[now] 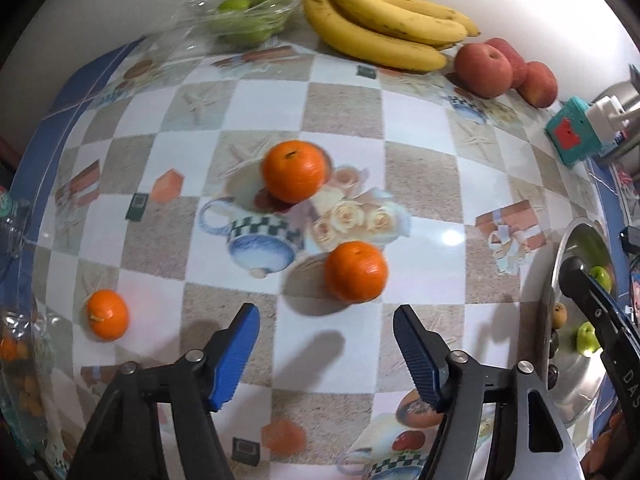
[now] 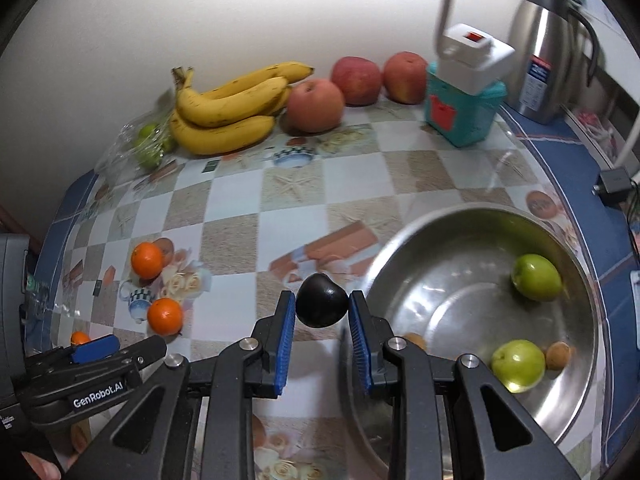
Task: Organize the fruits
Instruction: 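Grasp the orange with the left gripper while the right gripper holds the plum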
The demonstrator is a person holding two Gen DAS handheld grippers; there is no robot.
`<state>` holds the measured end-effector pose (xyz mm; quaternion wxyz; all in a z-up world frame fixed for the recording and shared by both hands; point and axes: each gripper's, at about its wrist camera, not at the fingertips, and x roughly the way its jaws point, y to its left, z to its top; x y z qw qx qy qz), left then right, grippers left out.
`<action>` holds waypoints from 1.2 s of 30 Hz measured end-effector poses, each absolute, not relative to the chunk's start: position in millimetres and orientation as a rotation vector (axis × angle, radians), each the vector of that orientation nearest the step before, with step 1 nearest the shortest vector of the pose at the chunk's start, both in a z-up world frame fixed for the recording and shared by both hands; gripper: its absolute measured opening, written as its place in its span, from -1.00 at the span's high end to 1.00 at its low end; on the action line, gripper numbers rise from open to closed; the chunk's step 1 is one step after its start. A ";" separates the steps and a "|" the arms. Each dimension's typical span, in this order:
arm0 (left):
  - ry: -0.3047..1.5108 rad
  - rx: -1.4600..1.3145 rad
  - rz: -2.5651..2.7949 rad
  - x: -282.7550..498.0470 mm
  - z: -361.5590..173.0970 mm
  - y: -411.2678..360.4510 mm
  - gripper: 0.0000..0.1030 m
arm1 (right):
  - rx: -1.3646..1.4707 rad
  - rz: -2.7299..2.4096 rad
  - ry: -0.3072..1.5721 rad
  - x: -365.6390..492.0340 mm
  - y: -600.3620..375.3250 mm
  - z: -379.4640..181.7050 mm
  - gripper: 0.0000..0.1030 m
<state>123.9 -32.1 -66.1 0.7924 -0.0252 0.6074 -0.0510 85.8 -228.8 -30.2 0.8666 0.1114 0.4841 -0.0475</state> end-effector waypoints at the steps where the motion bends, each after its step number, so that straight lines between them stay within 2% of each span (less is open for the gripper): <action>1: 1.305 -0.060 -0.112 124.4 -66.6 -33.5 -0.33 | 0.239 -0.104 1.013 84.6 -231.1 -30.8 0.45; 4: 1.303 -0.070 -0.117 124.4 -70.2 -34.7 -0.09 | 0.268 -0.110 1.015 82.7 -238.1 -32.7 0.45; 7: 1.301 -0.069 -0.110 129.5 -74.8 -38.8 -0.08 | 0.278 -0.105 1.013 81.8 -240.5 -33.1 0.45; 15: 1.265 -0.071 -0.136 138.6 -76.1 -46.8 0.15 | 0.307 -0.097 1.017 81.2 -242.9 -36.2 0.45; 27: 1.260 -0.102 -0.146 140.9 -77.5 -47.0 0.27 | 0.331 -0.084 1.007 79.8 -244.6 -32.1 0.45; 36: 1.201 -0.136 -0.153 135.6 -52.2 -40.0 0.27 | 0.352 -0.091 0.993 78.4 -249.3 -28.9 0.45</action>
